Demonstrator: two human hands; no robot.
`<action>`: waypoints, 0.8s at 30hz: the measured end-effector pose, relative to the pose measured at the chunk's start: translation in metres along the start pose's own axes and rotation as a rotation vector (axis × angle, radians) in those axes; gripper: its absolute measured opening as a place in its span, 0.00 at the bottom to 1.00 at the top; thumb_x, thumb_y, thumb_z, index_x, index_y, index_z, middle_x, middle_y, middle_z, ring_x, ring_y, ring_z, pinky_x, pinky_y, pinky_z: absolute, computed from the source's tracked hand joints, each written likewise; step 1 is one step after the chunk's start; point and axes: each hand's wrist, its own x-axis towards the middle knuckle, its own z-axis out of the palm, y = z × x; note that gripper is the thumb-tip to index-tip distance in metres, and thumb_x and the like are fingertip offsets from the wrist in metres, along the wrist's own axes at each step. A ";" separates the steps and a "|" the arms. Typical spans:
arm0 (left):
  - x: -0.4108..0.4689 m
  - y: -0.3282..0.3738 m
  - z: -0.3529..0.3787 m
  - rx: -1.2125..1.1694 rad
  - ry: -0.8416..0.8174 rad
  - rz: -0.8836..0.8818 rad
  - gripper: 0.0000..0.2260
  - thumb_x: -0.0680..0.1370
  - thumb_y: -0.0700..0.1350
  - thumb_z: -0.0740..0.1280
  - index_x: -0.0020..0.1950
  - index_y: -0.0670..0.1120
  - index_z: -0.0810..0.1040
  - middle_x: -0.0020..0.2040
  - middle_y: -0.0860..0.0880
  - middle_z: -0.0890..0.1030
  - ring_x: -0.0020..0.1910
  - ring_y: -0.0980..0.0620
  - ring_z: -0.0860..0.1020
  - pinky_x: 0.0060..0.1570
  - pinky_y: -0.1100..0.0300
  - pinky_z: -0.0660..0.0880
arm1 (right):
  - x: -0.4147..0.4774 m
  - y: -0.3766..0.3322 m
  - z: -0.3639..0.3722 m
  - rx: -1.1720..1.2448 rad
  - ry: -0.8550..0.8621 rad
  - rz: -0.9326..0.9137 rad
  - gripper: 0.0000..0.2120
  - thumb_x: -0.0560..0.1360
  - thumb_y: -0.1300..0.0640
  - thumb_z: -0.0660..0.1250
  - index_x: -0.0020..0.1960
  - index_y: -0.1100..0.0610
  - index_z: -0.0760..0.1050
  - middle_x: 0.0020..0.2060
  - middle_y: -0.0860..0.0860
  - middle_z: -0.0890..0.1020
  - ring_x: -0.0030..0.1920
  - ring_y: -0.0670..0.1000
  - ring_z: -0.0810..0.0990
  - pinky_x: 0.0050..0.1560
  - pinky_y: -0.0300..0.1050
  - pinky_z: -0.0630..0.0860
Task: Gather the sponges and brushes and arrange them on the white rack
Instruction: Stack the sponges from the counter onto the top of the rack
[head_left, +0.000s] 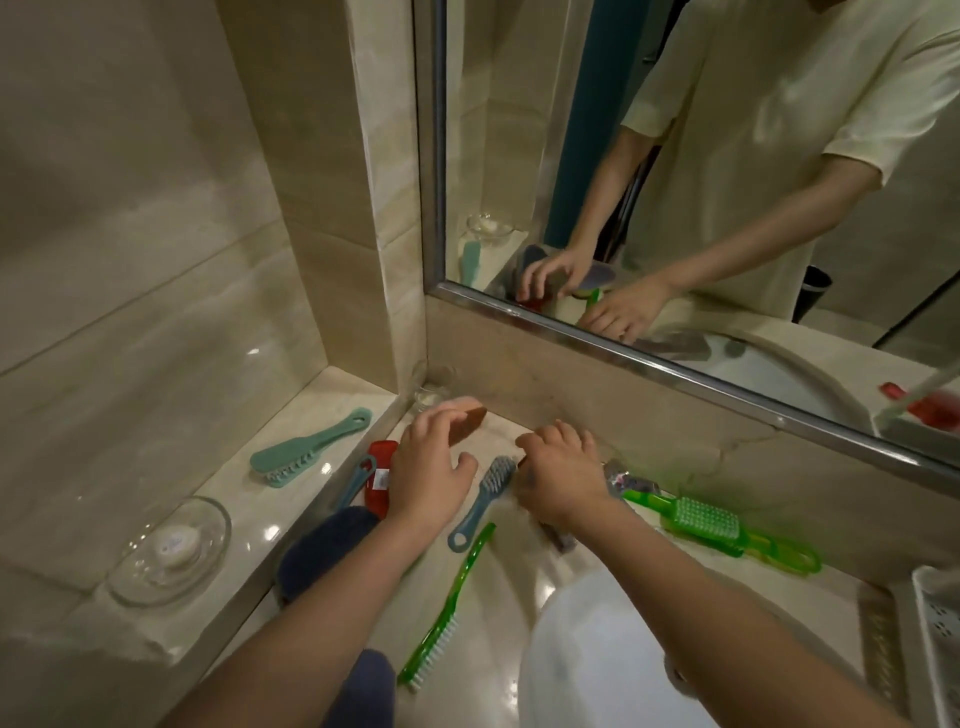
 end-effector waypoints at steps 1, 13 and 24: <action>0.006 -0.004 0.005 0.032 -0.002 0.002 0.20 0.74 0.46 0.69 0.64 0.55 0.69 0.68 0.53 0.70 0.64 0.52 0.71 0.62 0.56 0.73 | 0.008 0.002 0.001 -0.025 -0.020 -0.003 0.25 0.76 0.51 0.62 0.72 0.52 0.66 0.70 0.55 0.68 0.75 0.59 0.56 0.75 0.60 0.51; 0.040 -0.027 0.046 0.192 -0.054 -0.008 0.25 0.75 0.39 0.66 0.70 0.54 0.67 0.75 0.47 0.60 0.72 0.44 0.62 0.67 0.47 0.68 | 0.071 0.024 0.021 -0.163 -0.254 0.091 0.16 0.76 0.49 0.62 0.62 0.51 0.74 0.61 0.55 0.75 0.63 0.60 0.72 0.60 0.55 0.72; 0.033 -0.007 0.040 0.080 0.056 0.021 0.17 0.79 0.41 0.62 0.66 0.55 0.70 0.67 0.51 0.68 0.63 0.49 0.72 0.56 0.51 0.77 | 0.051 0.018 0.001 -0.061 0.111 0.022 0.10 0.77 0.54 0.62 0.58 0.55 0.74 0.56 0.54 0.79 0.56 0.57 0.77 0.49 0.48 0.69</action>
